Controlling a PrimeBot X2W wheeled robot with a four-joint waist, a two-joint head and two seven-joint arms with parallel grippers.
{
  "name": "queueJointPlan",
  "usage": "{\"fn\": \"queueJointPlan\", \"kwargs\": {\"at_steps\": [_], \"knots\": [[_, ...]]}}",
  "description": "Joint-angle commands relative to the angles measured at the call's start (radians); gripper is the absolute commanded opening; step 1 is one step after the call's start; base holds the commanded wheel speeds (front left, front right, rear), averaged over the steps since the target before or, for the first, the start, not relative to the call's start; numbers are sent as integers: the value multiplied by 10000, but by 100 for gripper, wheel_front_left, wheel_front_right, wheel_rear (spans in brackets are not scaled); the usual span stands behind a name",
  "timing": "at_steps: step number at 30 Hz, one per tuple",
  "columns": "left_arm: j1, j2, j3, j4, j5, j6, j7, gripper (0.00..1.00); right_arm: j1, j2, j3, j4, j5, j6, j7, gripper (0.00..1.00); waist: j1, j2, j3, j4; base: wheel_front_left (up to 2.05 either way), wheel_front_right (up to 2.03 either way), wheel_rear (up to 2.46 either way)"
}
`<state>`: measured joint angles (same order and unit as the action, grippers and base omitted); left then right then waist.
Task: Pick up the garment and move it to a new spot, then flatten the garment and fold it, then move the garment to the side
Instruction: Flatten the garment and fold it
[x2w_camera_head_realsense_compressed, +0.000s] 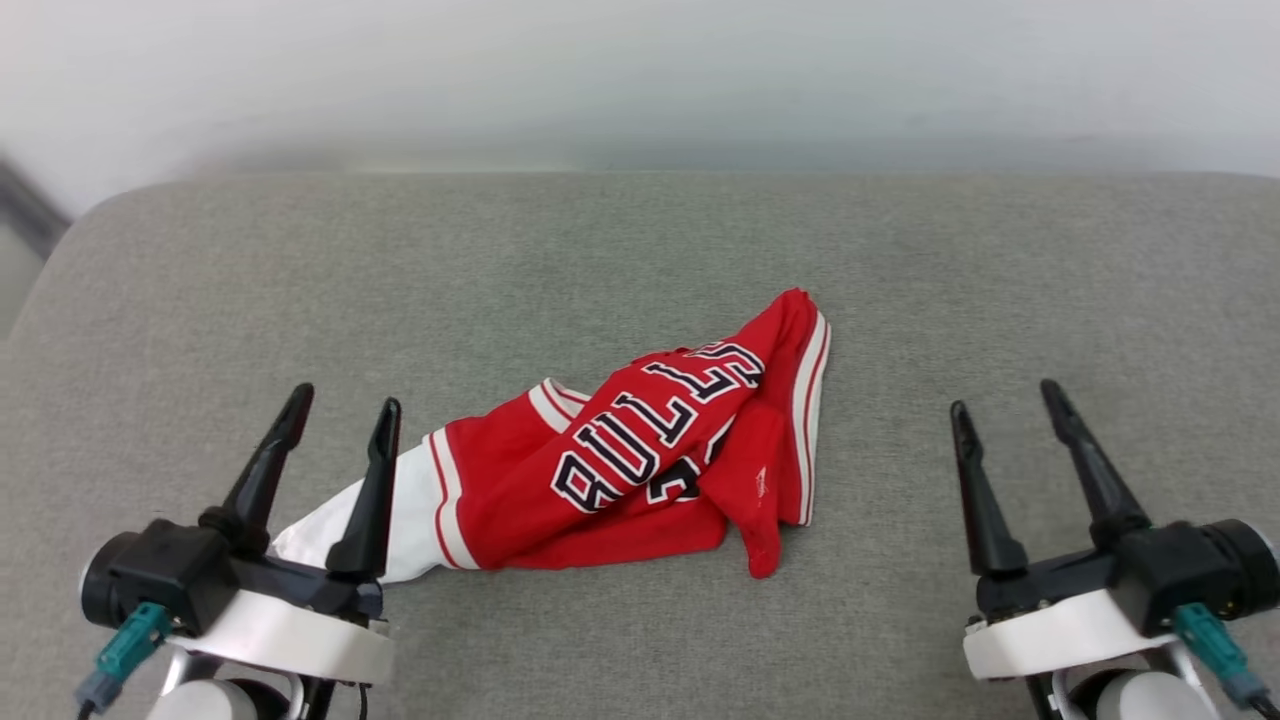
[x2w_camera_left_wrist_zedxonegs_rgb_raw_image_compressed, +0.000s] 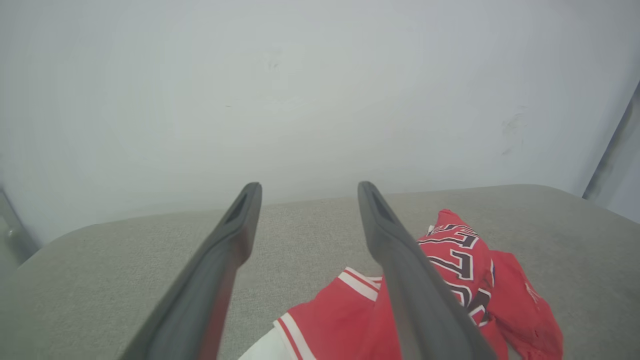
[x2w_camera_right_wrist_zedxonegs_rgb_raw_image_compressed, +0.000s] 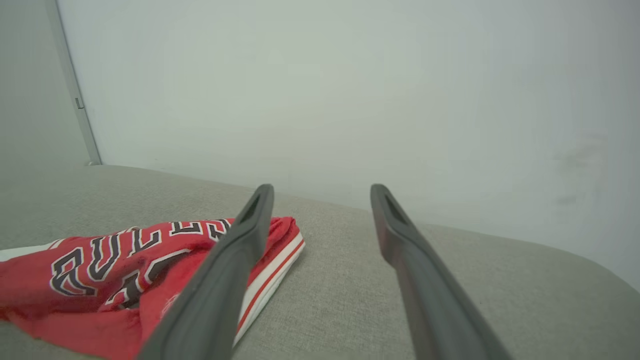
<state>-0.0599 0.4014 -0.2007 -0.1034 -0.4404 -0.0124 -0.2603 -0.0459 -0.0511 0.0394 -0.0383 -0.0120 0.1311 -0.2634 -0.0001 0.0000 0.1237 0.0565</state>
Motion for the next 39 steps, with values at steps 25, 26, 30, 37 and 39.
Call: {"fn": "queueJointPlan", "kwargs": {"at_steps": [25, 26, 30, 37, 39], "knots": [[-607, -1679, 323, 527, 1164, -1160, -52, 100, -3863, -3185, 3162, 2024, 2368, -7, 9739, 100, 1, 0, 1339, 2218, 0, 0, 0], [-649, -1716, 323, 535, 1172, -1166, -52, 100, -3936, -3143, 3116, 2201, 2271, -7, 9824, 100, 1, 0, 1378, 2306, 0, 0, 0], [-691, -1809, 247, 569, 1185, -1176, -52, 100, -4104, -3005, 2959, 2916, 1875, -7, 10140, 100, 1, 0, 1505, 2609, 0, 0, 0], [-641, -1809, 202, 675, 1136, -1181, -52, 100, -3607, -2750, 3052, 3826, 1935, -2, 10354, 21, 1, 0, 1475, 2793, 0, 0, 0], [-542, -1781, 282, 729, 1168, -1182, -52, 100, -3577, -2898, 2990, 3821, 1853, -4, 10180, 0, 1, 0, 1349, 2705, 0, 0, 0]]}}
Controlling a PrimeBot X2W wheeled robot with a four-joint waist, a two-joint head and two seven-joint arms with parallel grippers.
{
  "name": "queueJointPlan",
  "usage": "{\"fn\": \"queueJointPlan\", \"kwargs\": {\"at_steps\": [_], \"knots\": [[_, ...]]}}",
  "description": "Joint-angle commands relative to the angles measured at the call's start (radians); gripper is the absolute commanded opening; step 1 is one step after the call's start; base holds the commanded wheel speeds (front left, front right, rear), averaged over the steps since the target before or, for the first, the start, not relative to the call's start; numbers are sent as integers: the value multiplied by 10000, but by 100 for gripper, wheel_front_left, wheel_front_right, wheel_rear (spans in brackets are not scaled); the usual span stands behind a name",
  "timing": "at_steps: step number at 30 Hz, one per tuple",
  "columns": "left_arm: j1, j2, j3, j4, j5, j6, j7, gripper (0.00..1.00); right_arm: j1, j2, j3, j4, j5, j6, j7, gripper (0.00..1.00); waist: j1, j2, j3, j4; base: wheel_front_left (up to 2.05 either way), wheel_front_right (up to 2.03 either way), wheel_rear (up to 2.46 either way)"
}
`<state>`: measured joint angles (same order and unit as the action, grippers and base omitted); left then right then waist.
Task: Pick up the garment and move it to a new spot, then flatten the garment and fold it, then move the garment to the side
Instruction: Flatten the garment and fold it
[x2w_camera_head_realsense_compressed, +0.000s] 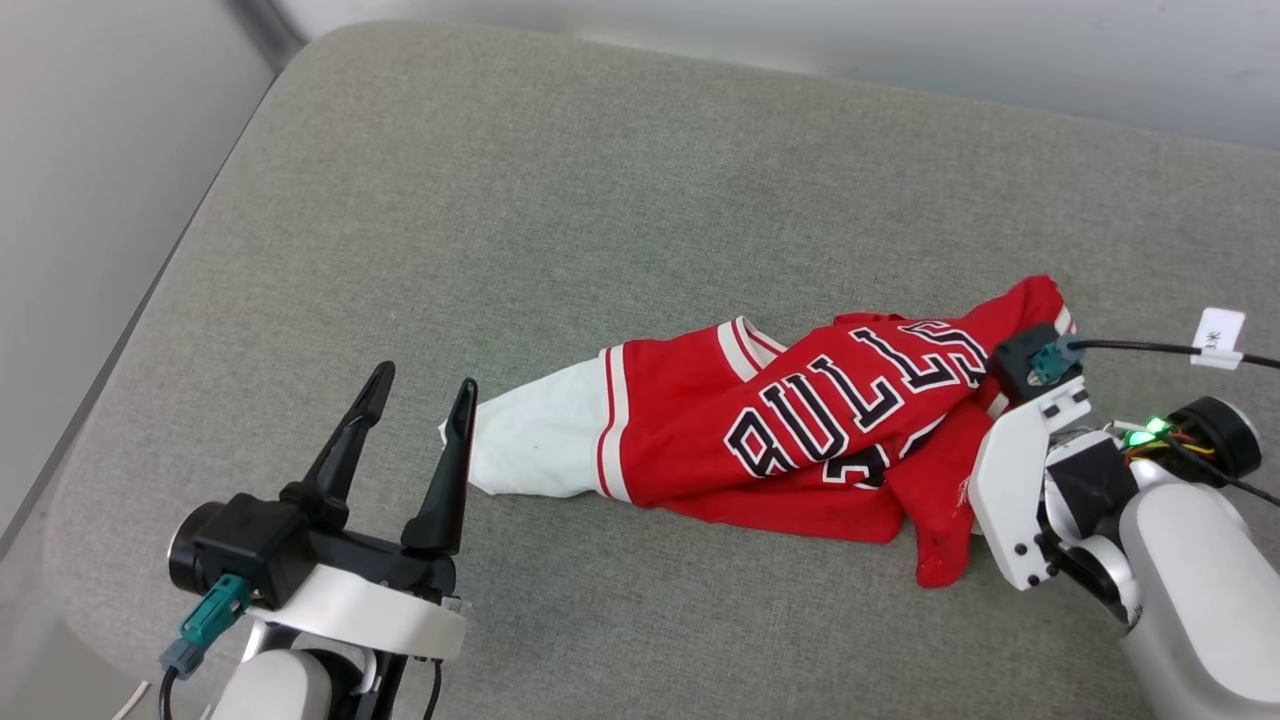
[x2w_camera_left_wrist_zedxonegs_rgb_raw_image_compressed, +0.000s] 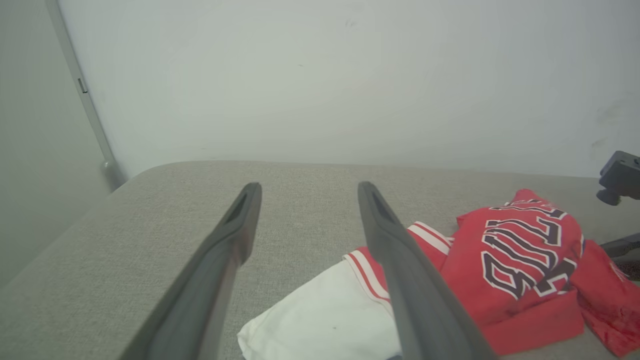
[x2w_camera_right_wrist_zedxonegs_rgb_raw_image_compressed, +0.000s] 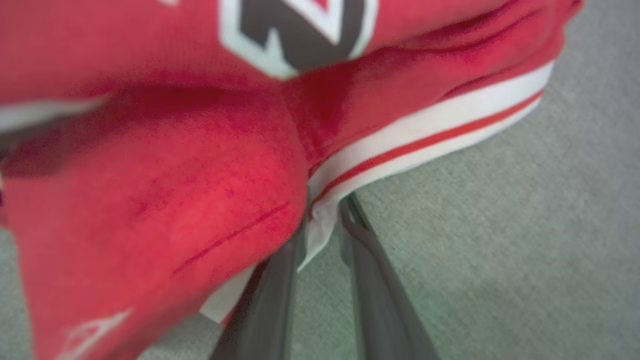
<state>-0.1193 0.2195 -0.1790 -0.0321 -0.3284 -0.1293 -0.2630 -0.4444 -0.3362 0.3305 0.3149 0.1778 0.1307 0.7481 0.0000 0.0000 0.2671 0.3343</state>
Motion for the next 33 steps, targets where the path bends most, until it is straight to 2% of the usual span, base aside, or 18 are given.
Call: {"fn": "queueJointPlan", "kwargs": {"at_steps": [1, 10, 18, 22, 27, 33], "knots": [[88, 49, 86, 34, 49, -12, -26, 100, 421, -144, 18, 266, -90, -8, -24, 0, 0, 0, -161, -139, 0, 0, 0], [340, 183, 244, 24, 7, -14, -26, 100, 747, -922, -715, -643, -281, -6, -447, 0, 0, 0, -826, -980, 0, 0, 0], [460, 174, 281, -78, -46, -14, -26, 100, 1208, -2628, -1741, -2151, -954, -6, 357, 0, 0, 0, -986, -1514, 0, 0, 0], [423, 157, 209, -98, -54, -14, -26, 100, 1375, -3091, -2211, -2665, -1380, -6, 730, 0, 0, 0, -851, -1574, 0, 0, 0], [221, 184, 68, -68, -83, -15, -26, 100, 1567, -2910, -2178, -2360, -1414, -6, 931, 0, 0, 0, -629, -1511, 0, 0, 0], [61, 329, -79, 98, -113, -15, -26, 100, 1302, -2301, -1871, -1207, -1337, -6, 361, 0, 0, 0, -466, -1473, 0, 0, 0]]}}
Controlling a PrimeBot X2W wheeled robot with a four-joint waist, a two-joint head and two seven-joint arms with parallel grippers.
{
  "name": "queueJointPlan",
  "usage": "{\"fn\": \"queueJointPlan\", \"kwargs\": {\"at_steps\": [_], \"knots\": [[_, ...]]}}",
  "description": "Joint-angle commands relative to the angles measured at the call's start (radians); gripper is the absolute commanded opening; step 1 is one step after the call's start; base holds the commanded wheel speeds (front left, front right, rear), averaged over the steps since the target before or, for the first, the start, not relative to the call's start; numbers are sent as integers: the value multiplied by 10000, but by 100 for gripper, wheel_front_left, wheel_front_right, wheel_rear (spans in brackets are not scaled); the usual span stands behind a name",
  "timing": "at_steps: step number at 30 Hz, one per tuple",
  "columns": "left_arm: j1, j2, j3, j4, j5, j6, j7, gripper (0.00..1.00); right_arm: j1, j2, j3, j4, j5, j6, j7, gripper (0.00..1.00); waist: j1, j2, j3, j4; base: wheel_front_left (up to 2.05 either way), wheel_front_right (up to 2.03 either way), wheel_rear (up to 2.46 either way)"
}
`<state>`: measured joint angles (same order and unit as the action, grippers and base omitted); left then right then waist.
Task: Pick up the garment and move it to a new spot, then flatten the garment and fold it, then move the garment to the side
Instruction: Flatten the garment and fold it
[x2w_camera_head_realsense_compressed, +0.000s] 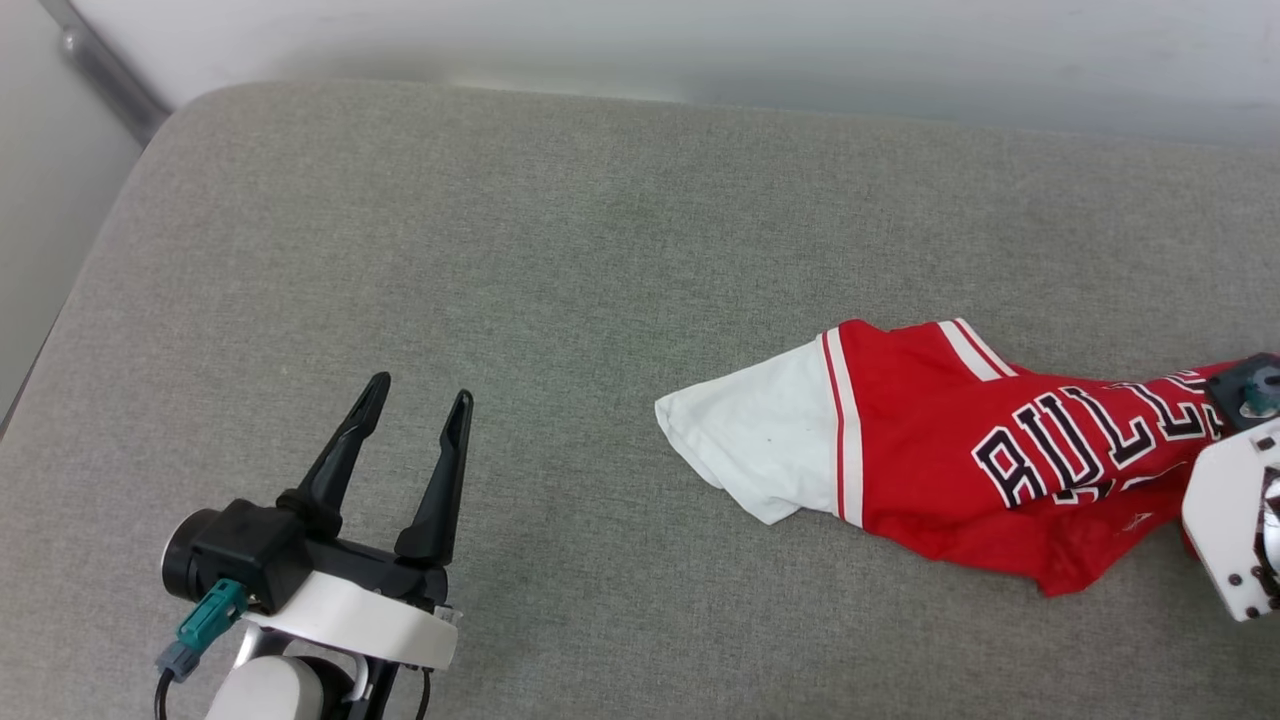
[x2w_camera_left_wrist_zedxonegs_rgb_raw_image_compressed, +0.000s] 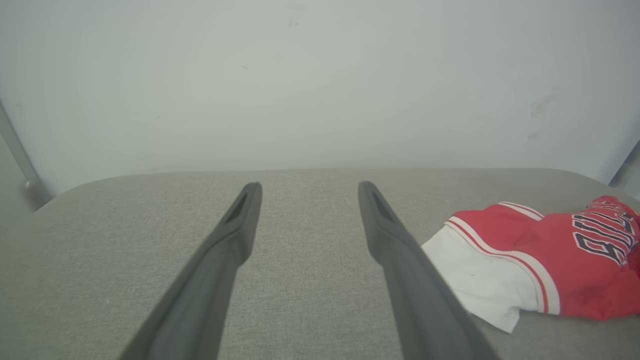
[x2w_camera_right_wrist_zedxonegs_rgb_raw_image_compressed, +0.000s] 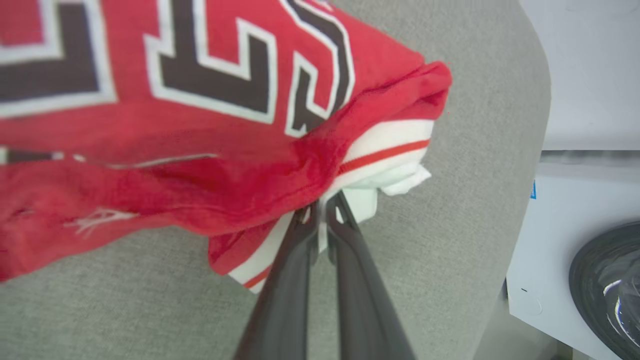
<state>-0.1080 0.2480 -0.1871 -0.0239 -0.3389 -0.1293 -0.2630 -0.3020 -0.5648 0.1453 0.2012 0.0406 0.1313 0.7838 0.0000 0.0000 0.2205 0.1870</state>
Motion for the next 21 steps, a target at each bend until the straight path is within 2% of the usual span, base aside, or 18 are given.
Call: {"fn": "queueJointPlan", "kwargs": {"at_steps": [1, 2, 3, 7, 11, 21], "knots": [[-82, 66, -9, 43, -21, -15, -26, 100, -192, 97, 42, 107, 17, -10, -202, 32, 0, 0, 11, -9, 0, 0, 0], [-107, 85, -21, 59, -36, -15, -26, 100, -235, 197, 134, 308, 16, -10, -419, 76, 0, 0, 15, -22, 0, 0, 0], [-114, 109, -38, 80, -51, -15, -26, 100, -257, 285, 206, 525, 65, -10, -601, 100, 0, 0, 9, -45, 0, 0, 0], [-85, 164, 0, 154, -59, -15, -24, 100, -540, 516, 262, 1138, 110, -10, -1287, 100, 0, 0, -105, -227, 0, 0, 0], [25, 184, 111, 151, -70, -15, -24, 100, -630, 841, 51, 1229, 316, -10, -2206, 100, 0, 0, -332, -563, 0, 0, 0], [404, -84, 568, -99, -285, -15, -25, 100, -1, 2159, -1282, -646, 1383, -9, -4985, 100, 0, 0, -949, -1700, 0, 0, 0]]}}
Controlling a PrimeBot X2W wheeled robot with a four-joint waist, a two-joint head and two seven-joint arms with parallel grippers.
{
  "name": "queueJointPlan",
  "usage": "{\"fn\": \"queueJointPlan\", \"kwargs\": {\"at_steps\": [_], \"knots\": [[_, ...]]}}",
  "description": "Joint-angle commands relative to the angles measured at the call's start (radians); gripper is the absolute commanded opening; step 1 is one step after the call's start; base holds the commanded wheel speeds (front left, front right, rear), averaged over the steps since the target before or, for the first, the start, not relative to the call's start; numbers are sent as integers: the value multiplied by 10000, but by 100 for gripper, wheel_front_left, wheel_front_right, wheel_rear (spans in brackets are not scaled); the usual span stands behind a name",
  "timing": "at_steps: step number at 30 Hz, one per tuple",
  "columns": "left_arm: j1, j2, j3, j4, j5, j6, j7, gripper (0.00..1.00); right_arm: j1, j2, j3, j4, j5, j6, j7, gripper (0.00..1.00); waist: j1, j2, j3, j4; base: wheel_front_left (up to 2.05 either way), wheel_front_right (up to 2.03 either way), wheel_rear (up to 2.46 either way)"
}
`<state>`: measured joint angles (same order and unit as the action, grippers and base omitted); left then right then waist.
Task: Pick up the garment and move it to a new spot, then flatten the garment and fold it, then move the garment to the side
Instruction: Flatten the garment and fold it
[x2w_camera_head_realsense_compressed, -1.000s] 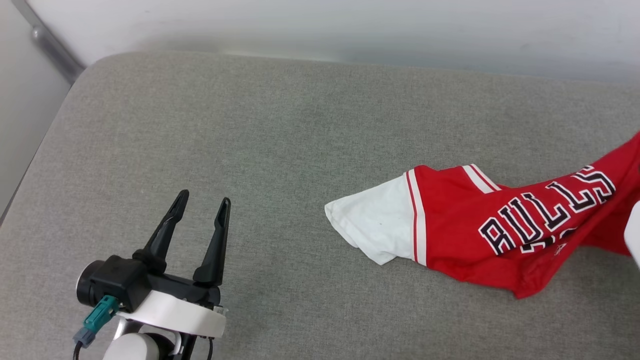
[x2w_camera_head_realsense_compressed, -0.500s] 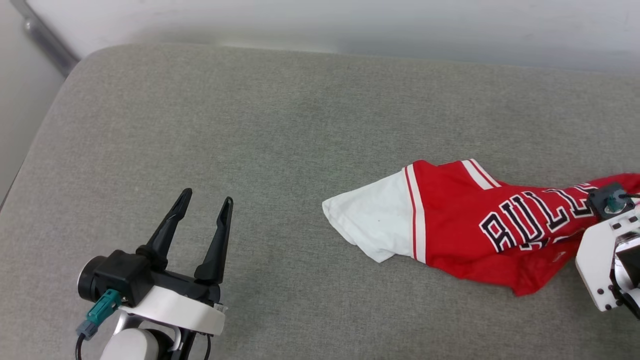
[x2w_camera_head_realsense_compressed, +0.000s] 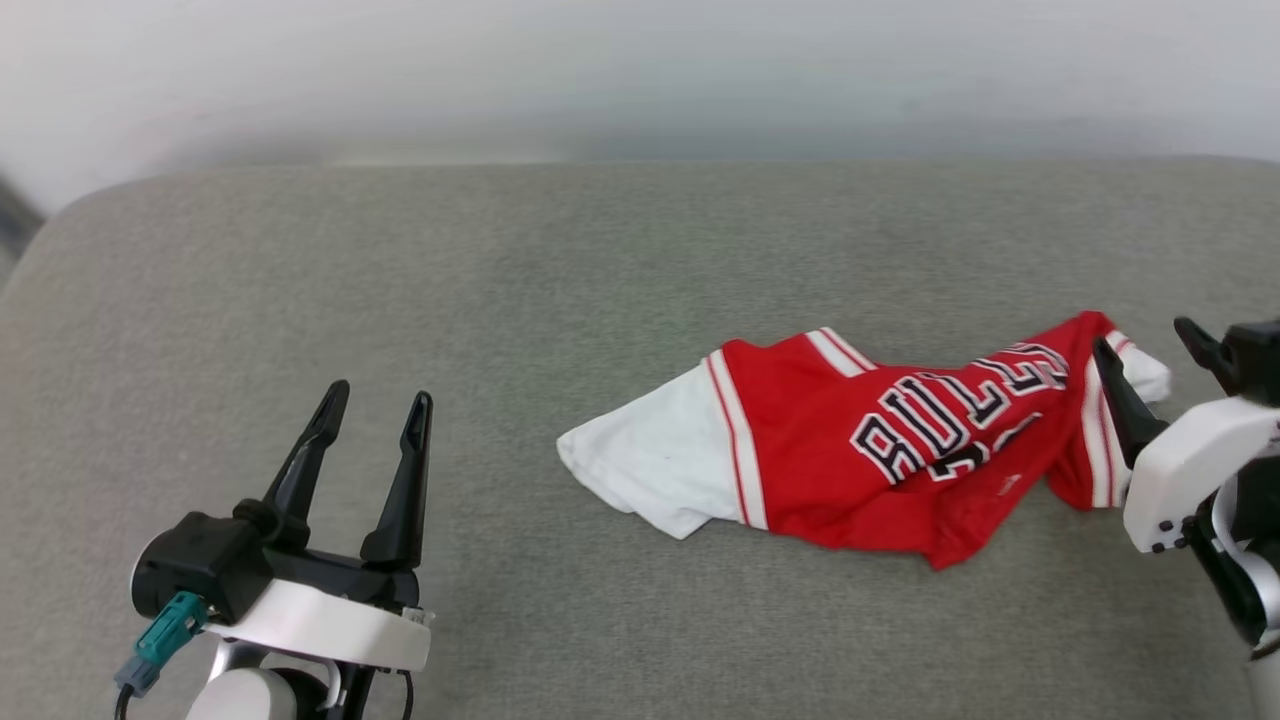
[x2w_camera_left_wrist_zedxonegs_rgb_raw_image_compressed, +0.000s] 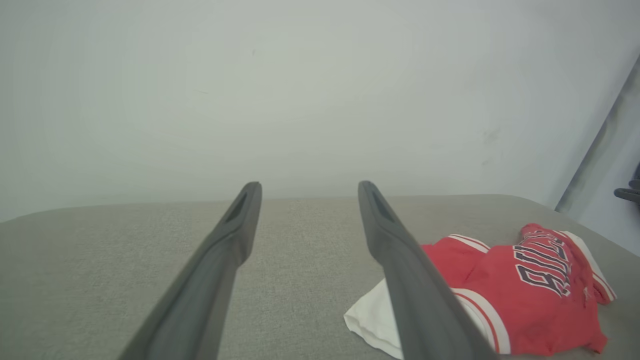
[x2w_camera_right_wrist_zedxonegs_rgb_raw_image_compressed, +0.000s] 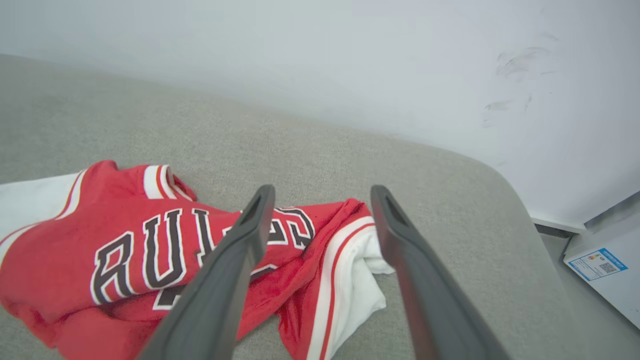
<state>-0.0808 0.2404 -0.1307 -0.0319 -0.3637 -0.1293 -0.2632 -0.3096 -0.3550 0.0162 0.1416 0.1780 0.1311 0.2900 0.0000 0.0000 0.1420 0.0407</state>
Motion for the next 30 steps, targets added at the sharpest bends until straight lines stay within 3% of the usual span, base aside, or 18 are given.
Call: {"fn": "queueJointPlan", "kwargs": {"at_steps": [1, 10, 16, 23, 30], "knots": [[175, -47, 20, -50, -71, -15, -23, 100, 186, 212, -113, -323, 51, -7, -386, 100, 0, 0, -189, -339, 0, 0, 0], [356, 236, -430, 155, -313, -15, -24, 100, 1702, 1907, -1336, -2001, -229, -7, -3534, 100, 0, 0, -187, -996, 0, 0, 0], [-177, 730, -1144, 454, -736, -16, 718, 100, 2152, 2705, -1810, -2424, -379, -7, -4429, 100, 0, 0, -14, -1374, 0, 0, 0], [-1631, 1769, -1914, 518, -1647, -5, 3842, 100, 1861, 2901, -1980, -2563, -603, -7, -4663, 100, 0, 0, 382, -1842, 0, 0, 0], [-3200, 2332, -2157, 1142, -3059, 174, 8284, 100, 1720, 2987, -2003, -2573, -621, -7, -4827, 100, 0, 0, 854, -2166, 0, 0, 0]]}}
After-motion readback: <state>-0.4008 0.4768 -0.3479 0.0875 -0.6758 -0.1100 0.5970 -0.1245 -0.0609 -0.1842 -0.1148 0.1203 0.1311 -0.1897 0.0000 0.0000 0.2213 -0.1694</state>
